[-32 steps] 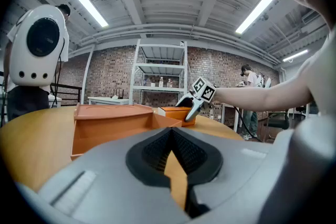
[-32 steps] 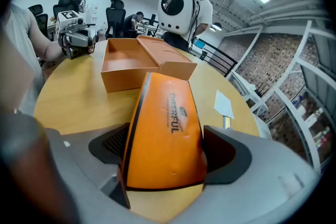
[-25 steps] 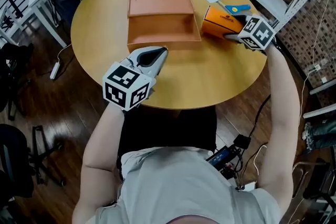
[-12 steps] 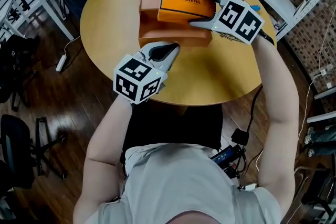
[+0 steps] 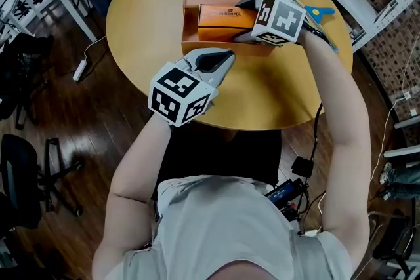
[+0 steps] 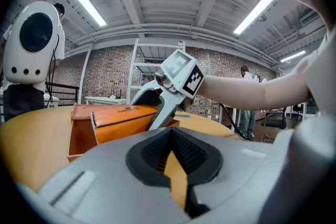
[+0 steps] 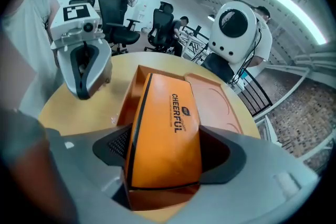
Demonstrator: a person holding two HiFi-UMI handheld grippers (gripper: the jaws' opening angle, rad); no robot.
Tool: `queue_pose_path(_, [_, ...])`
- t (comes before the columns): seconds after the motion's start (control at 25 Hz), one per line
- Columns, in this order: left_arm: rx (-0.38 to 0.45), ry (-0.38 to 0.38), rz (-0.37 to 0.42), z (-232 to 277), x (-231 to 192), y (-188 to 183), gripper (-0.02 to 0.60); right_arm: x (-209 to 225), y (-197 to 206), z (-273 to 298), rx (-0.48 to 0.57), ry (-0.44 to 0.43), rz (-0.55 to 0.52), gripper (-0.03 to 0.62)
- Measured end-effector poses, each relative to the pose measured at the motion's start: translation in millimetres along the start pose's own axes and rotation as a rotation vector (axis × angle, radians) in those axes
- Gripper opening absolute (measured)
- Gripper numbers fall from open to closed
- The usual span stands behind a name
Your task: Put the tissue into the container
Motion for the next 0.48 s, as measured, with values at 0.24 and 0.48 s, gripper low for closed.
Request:
queue_pose_path(0.24, [0.000, 0.002, 0.001, 2, 0, 1, 0.000, 5, 14, 2, 0.063, -0.023, 0.054, 0.413])
queue_pose_path(0.48, [-0.001, 0.004, 0.000, -1, 2, 3, 0.000, 14, -1, -66, 0.377, 0.029, 0.170, 0.416])
Point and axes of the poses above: the fingertips, and each gripper's own axes: z forward along the fingers, x to its right, y out of its underside, the point moved 7 cm from there along -z, backward along the fingers, and after that the axes turned 13 degrees about y, right-handed, at the moved point
